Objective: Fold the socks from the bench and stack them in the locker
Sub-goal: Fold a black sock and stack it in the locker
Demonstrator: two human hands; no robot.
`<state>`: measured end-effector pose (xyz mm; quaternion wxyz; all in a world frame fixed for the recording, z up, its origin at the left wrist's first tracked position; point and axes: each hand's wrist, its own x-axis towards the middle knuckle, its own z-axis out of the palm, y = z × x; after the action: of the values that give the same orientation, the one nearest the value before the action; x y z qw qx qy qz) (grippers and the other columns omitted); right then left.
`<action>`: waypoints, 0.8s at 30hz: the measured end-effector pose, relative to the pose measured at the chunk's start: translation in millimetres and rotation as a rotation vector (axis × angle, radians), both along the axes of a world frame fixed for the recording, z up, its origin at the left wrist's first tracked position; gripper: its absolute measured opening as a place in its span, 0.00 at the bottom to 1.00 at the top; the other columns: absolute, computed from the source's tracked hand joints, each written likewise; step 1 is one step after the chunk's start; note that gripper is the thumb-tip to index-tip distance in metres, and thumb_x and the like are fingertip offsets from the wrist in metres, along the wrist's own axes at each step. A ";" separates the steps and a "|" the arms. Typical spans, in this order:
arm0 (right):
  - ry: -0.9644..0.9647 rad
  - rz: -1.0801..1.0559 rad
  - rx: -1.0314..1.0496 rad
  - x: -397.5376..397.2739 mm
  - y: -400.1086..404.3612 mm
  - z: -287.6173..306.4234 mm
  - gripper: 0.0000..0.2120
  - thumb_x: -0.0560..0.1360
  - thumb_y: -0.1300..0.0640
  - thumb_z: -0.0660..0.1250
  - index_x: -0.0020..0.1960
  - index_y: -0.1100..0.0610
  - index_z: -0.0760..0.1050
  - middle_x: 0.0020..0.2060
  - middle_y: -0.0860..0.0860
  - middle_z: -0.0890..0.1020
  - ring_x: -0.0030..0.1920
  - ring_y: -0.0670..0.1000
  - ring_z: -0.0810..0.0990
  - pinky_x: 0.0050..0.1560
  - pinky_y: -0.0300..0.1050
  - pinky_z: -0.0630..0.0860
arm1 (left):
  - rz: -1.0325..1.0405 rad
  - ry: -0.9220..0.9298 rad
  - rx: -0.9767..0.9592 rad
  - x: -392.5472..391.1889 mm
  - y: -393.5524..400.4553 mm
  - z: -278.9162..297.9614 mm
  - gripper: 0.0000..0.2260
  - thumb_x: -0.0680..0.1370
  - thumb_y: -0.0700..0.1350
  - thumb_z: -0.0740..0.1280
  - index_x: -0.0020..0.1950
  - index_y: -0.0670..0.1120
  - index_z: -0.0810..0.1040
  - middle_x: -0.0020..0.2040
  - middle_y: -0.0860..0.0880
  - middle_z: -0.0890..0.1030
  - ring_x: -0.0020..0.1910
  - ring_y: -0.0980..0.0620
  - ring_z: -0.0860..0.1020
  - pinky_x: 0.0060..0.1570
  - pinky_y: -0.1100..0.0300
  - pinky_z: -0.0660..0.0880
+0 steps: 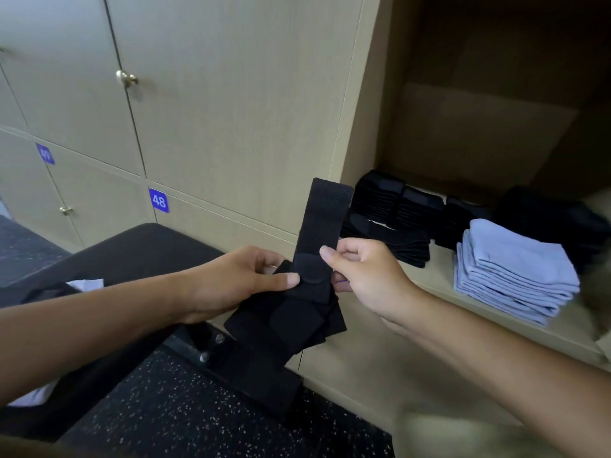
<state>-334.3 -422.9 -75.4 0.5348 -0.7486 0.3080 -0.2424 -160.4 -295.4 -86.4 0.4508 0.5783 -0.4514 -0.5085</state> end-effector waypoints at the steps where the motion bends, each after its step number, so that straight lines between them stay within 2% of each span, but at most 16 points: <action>1: -0.002 -0.007 0.008 -1.5 0.5 0.1 0.13 0.82 0.57 0.66 0.42 0.62 0.78 0.33 0.50 0.83 0.32 0.43 0.79 0.47 0.47 0.84 | -0.006 0.013 0.005 -1.1 0.9 1.2 0.15 0.81 0.44 0.68 0.64 0.37 0.80 0.61 0.38 0.84 0.63 0.38 0.82 0.68 0.43 0.75; 4: 0.010 -0.028 -0.003 -4.7 -1.0 -1.1 0.14 0.82 0.57 0.67 0.49 0.69 0.80 0.36 0.54 0.85 0.34 0.45 0.80 0.47 0.47 0.83 | -0.046 0.054 0.018 -6.1 3.1 5.5 0.14 0.81 0.42 0.68 0.65 0.38 0.80 0.61 0.39 0.84 0.62 0.40 0.82 0.63 0.50 0.79; 6: 0.038 -0.037 -0.041 -6.0 -2.5 -2.4 0.13 0.81 0.56 0.68 0.50 0.66 0.82 0.40 0.55 0.87 0.38 0.47 0.82 0.52 0.50 0.83 | -0.073 0.093 0.023 -10.4 4.4 7.6 0.14 0.81 0.40 0.68 0.65 0.38 0.80 0.61 0.40 0.84 0.60 0.43 0.84 0.58 0.55 0.81; 9: 0.062 -0.053 -0.078 -8.7 -2.5 -4.5 0.12 0.81 0.54 0.68 0.47 0.63 0.83 0.40 0.55 0.87 0.39 0.47 0.82 0.56 0.55 0.82 | -0.095 0.091 0.033 -15.0 4.4 9.8 0.13 0.79 0.38 0.69 0.64 0.39 0.81 0.59 0.41 0.85 0.56 0.46 0.85 0.50 0.60 0.81; 12: 0.010 -0.073 -0.026 -12.8 -5.6 -5.0 0.14 0.82 0.57 0.67 0.42 0.66 0.78 0.43 0.61 0.86 0.41 0.55 0.84 0.55 0.56 0.83 | -0.095 0.032 0.052 -15.0 3.7 9.8 0.13 0.78 0.37 0.71 0.62 0.39 0.82 0.58 0.40 0.85 0.56 0.44 0.85 0.52 0.58 0.82; 15: -0.033 -0.129 -0.038 -18.9 -15.7 -2.0 0.17 0.82 0.57 0.66 0.46 0.72 0.73 0.45 0.65 0.85 0.46 0.64 0.85 0.54 0.57 0.83 | -0.038 -0.018 0.087 -11.2 3.1 7.2 0.13 0.77 0.39 0.73 0.61 0.38 0.82 0.57 0.39 0.85 0.57 0.40 0.84 0.59 0.50 0.81; 17: -0.017 -0.139 -0.107 -23.8 -21.5 2.1 0.13 0.83 0.55 0.65 0.44 0.64 0.75 0.42 0.61 0.84 0.43 0.58 0.82 0.56 0.56 0.82 | 0.040 -0.017 0.105 -7.5 2.4 5.3 0.14 0.77 0.39 0.73 0.62 0.40 0.82 0.57 0.39 0.85 0.57 0.40 0.84 0.63 0.46 0.79; 18: 0.003 -0.122 -0.142 -27.1 -23.2 4.4 0.13 0.83 0.54 0.65 0.43 0.60 0.75 0.39 0.57 0.82 0.41 0.54 0.78 0.53 0.54 0.80 | 0.078 -0.010 0.108 -6.0 2.0 5.1 0.15 0.77 0.40 0.74 0.63 0.41 0.81 0.57 0.40 0.85 0.57 0.41 0.85 0.64 0.44 0.78; 20: 0.041 -0.040 -0.190 -33.8 -28.0 6.0 0.15 0.83 0.53 0.64 0.43 0.63 0.74 0.35 0.54 0.74 0.37 0.52 0.68 0.44 0.49 0.69 | 0.133 0.005 0.106 -4.3 0.9 6.0 0.16 0.76 0.40 0.74 0.64 0.44 0.80 0.57 0.40 0.86 0.57 0.41 0.85 0.64 0.44 0.78; 21: 0.052 -0.010 -0.206 -36.0 -29.8 6.1 0.16 0.83 0.54 0.64 0.45 0.66 0.74 0.33 0.52 0.72 0.36 0.51 0.66 0.43 0.47 0.64 | 0.147 0.016 0.103 -4.4 0.5 7.2 0.16 0.76 0.41 0.74 0.64 0.45 0.81 0.57 0.40 0.86 0.57 0.41 0.85 0.63 0.45 0.79; 23: 0.094 0.014 -0.218 -39.9 -30.3 5.0 0.12 0.83 0.53 0.64 0.49 0.62 0.79 0.30 0.42 0.75 0.31 0.43 0.69 0.43 0.40 0.66 | 0.152 0.045 0.094 -6.0 -0.5 9.6 0.16 0.77 0.41 0.73 0.64 0.46 0.81 0.56 0.40 0.86 0.57 0.41 0.85 0.60 0.48 0.80; 24: 0.115 0.034 -0.222 -40.4 -29.5 4.8 0.11 0.83 0.52 0.65 0.52 0.58 0.81 0.32 0.39 0.79 0.33 0.37 0.74 0.44 0.36 0.67 | 0.145 0.060 0.088 -7.7 -1.1 10.7 0.16 0.77 0.41 0.73 0.64 0.46 0.81 0.56 0.40 0.86 0.56 0.41 0.85 0.58 0.48 0.80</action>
<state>-374.6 -452.4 -70.6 0.4342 -0.8209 0.2968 -0.2226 -168.1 -296.5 -75.7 0.4738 0.6135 -0.3717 -0.5108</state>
